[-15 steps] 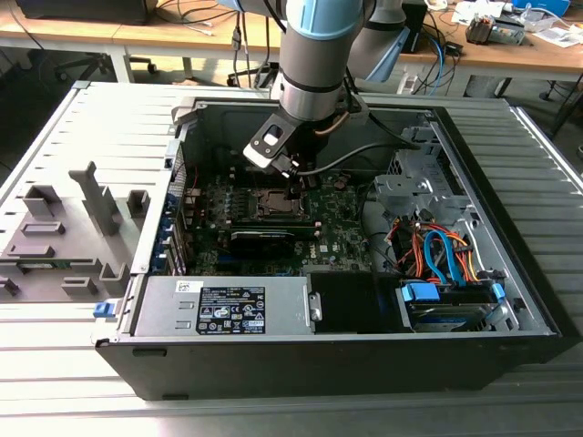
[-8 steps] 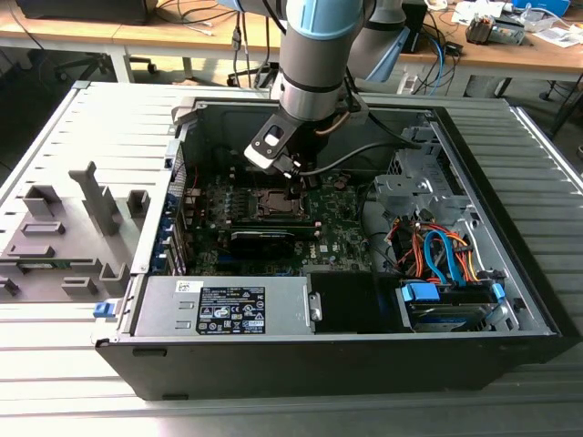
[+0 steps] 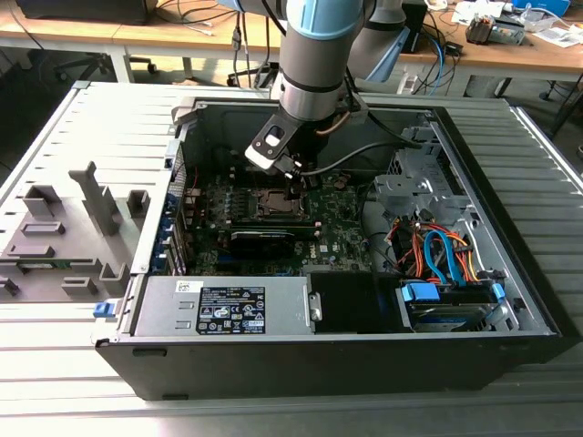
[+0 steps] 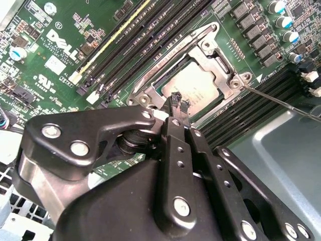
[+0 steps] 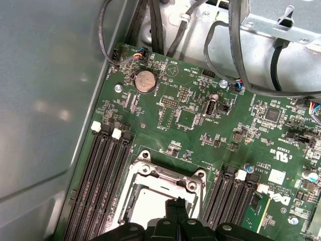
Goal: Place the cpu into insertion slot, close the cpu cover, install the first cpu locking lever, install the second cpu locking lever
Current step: 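Install the first cpu locking lever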
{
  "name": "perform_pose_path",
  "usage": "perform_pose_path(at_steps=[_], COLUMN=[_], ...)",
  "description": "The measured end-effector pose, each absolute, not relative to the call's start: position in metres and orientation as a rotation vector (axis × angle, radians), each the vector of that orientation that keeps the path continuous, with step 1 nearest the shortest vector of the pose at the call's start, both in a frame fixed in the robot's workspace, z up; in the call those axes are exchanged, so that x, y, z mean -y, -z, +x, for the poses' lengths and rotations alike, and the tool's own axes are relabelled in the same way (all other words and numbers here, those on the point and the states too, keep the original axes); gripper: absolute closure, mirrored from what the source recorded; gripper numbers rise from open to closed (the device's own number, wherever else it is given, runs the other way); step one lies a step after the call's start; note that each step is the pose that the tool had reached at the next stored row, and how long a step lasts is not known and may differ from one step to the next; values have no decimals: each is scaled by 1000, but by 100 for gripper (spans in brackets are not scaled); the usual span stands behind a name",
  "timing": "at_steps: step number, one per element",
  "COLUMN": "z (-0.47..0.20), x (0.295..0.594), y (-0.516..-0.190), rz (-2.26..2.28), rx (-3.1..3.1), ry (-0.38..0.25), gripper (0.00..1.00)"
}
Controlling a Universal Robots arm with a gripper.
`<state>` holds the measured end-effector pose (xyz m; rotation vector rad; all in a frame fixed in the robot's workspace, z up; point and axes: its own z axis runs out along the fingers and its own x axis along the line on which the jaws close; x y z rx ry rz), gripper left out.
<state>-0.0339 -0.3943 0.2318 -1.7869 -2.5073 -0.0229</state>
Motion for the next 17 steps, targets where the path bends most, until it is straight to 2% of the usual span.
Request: perform_pose_path(at_steps=[17], z=[-34], x=[394], y=[-232], rz=[-1740], rx=[2540], ry=[21], gripper=[89])
